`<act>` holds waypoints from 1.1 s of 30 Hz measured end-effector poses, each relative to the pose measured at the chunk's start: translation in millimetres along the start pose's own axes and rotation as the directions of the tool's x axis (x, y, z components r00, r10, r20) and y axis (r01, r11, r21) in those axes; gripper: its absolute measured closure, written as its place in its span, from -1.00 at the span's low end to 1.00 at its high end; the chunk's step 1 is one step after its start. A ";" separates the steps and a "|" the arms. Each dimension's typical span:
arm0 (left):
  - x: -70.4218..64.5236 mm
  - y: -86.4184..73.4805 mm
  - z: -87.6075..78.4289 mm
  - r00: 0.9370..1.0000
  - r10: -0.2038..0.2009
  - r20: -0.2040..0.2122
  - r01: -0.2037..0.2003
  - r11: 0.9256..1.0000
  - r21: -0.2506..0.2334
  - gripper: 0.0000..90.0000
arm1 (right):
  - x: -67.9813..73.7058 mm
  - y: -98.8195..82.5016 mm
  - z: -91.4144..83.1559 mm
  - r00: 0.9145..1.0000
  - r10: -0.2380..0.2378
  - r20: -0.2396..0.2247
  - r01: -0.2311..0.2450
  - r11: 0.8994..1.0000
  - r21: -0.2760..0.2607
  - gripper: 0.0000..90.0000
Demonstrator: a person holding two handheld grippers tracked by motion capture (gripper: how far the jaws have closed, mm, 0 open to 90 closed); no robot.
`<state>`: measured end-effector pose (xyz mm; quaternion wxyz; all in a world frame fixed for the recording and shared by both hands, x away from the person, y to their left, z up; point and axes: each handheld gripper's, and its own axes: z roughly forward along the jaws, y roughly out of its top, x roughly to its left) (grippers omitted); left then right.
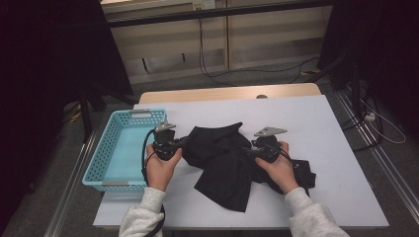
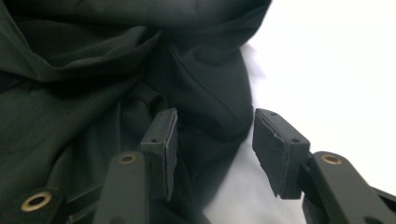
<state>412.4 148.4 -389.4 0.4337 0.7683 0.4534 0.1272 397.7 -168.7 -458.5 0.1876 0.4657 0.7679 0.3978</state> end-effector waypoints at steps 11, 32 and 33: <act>5.6 0.0 -2.9 1.000 -0.019 -0.007 0.019 1.000 -0.008 0.91 | -5.0 -2.0 -11.9 0.998 -0.049 -0.030 0.051 0.996 0.066 0.93; 6.5 -10.1 4.2 0.999 -0.042 -0.005 0.043 0.999 0.025 0.91 | -7.9 -0.7 -42.8 0.989 -0.149 -0.023 0.149 0.989 -0.010 0.11; 7.0 -11.0 3.4 0.999 -0.041 -0.008 0.041 0.999 0.028 0.91 | -8.1 0.8 -37.8 0.989 -0.142 -0.027 0.142 0.990 -0.004 0.07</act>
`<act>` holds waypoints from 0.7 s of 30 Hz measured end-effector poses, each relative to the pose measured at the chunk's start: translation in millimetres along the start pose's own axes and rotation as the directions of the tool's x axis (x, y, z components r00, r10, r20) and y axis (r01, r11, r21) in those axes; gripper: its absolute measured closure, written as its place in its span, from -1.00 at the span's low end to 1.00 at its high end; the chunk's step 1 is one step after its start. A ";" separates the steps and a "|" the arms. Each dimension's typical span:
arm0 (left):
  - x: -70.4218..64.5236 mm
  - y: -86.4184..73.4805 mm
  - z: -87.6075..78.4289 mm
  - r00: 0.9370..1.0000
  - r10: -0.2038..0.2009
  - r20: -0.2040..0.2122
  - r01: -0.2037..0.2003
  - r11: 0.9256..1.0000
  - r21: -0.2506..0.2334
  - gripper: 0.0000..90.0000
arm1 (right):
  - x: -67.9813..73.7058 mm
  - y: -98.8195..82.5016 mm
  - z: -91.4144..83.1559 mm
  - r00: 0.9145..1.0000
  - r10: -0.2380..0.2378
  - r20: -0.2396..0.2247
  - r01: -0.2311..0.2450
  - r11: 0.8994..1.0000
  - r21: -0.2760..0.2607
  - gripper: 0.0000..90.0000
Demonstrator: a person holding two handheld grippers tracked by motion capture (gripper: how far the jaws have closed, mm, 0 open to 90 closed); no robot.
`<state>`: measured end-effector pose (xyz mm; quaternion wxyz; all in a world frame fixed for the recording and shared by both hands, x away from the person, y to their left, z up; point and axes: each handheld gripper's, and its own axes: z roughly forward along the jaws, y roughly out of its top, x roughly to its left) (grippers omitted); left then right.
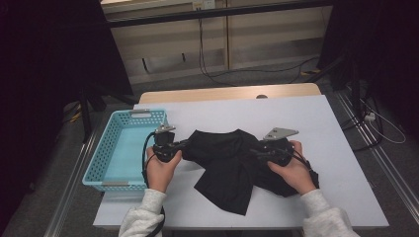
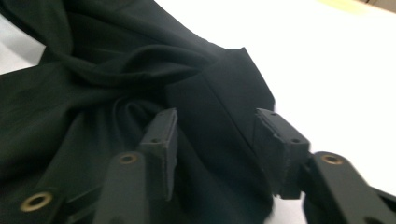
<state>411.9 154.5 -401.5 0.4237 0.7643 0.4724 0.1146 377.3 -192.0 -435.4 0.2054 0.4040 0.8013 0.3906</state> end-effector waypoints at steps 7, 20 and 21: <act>1.3 -3.1 -5.5 1.000 -0.010 0.008 0.010 1.000 0.003 0.91 | -0.1 0.9 23.0 1.000 -0.008 0.008 0.007 0.998 0.060 0.03; 1.4 0.3 -7.3 1.000 -0.017 -0.004 0.017 1.000 -0.025 0.91 | -29.1 -5.0 -3.4 0.987 0.157 -0.028 -0.158 0.987 -0.010 1.00; 1.6 0.6 -6.6 1.000 -0.024 0.001 0.024 0.999 -0.029 0.91 | -32.1 -6.2 -9.1 0.986 0.164 -0.024 -0.165 0.986 -0.019 1.00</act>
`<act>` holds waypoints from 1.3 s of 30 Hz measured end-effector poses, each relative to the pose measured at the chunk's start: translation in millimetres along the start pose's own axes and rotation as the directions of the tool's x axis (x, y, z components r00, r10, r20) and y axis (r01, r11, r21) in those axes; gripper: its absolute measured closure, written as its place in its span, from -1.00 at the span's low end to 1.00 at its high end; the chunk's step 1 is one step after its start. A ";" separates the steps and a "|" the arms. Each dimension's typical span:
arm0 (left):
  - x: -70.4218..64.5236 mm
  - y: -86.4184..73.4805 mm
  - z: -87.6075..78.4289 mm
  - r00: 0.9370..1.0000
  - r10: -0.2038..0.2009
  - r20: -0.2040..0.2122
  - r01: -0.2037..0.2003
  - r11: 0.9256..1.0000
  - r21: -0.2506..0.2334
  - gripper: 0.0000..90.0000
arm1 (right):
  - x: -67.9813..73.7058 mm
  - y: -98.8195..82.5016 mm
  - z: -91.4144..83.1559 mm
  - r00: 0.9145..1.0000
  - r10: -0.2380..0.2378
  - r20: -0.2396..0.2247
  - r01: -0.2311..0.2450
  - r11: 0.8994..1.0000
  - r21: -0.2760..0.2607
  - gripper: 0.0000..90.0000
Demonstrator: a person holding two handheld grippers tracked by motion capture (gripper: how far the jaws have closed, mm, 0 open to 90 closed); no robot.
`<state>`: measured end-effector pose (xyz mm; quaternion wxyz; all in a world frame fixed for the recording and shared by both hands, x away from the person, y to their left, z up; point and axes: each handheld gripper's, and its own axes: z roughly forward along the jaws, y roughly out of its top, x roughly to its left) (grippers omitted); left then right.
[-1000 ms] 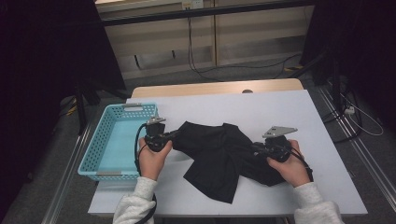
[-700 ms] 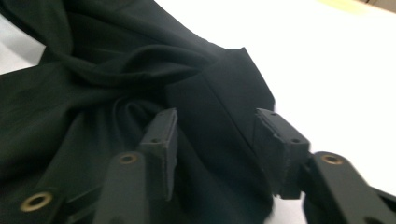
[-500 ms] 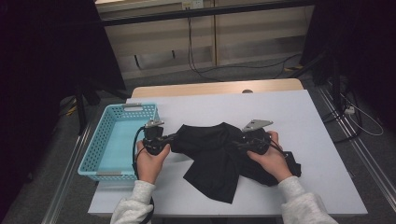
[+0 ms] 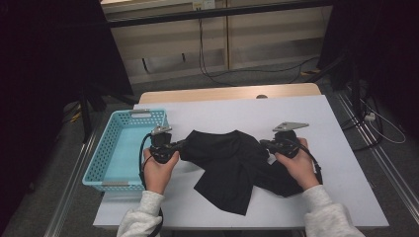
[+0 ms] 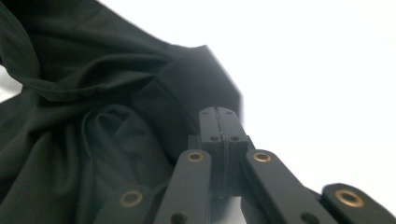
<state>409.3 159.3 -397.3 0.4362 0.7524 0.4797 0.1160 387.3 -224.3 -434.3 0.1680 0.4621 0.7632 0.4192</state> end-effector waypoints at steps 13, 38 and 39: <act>-2.8 2.3 6.3 1.000 0.012 0.001 -0.012 1.000 0.014 0.90 | 20.8 0.1 14.1 0.992 -0.119 0.037 0.119 0.993 0.018 0.18; 10.6 3.6 -2.3 0.999 -0.031 -0.015 0.031 0.999 -0.011 0.90 | -10.1 -1.3 -12.0 0.998 0.059 -0.021 -0.060 0.997 -0.056 0.90; 11.1 4.3 -2.3 0.999 -0.037 -0.015 0.036 0.999 -0.016 0.90 | -13.3 -2.4 -15.9 0.996 0.081 -0.023 -0.083 0.994 -0.065 0.91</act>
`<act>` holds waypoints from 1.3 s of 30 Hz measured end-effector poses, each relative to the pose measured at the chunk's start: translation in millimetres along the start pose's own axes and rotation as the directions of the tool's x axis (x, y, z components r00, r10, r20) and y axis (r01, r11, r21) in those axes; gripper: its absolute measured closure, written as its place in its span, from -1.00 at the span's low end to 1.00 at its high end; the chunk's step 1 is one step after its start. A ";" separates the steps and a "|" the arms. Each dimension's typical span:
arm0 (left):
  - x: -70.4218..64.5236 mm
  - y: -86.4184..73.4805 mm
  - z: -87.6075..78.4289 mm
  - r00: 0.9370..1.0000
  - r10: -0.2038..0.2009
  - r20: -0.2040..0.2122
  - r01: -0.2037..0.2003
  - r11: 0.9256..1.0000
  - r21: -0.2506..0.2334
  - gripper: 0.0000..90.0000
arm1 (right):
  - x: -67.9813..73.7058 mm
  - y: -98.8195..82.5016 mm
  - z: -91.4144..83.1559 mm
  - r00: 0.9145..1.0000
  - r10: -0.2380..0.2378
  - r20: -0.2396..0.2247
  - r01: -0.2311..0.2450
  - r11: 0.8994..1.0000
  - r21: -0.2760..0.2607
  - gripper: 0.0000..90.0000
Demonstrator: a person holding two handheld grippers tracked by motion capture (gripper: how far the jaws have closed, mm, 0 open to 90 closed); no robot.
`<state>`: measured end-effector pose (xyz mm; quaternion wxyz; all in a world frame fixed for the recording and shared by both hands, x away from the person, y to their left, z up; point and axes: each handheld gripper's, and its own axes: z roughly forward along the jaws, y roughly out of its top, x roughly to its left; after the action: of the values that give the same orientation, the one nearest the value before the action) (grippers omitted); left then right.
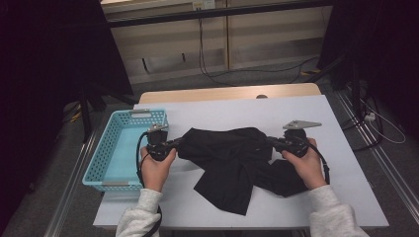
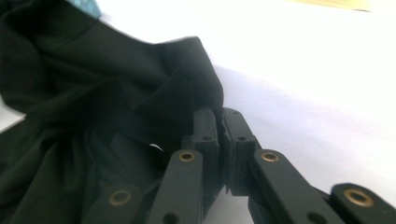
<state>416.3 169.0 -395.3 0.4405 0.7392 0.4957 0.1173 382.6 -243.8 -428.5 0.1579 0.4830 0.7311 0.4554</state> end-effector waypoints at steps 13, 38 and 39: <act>1.0 5.0 27.1 0.999 -0.019 0.032 0.019 1.000 0.015 0.90 | -26.0 -13.9 -14.4 0.983 0.182 0.038 -0.182 0.983 -0.013 0.90; 0.2 -1.2 49.1 0.998 0.030 -0.056 -0.026 0.996 0.084 -0.50 | -16.0 -19.1 28.3 0.979 0.084 0.185 -0.104 0.989 0.101 0.82; 0.1 -1.1 49.5 0.998 0.030 -0.054 -0.025 0.996 0.081 -0.50 | -16.7 -19.8 27.7 0.982 0.091 0.165 -0.109 0.989 0.104 0.87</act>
<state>445.9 142.8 -425.1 0.3951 0.7595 0.5017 0.1239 398.1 -246.2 -463.0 0.1654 0.5623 0.7152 0.3808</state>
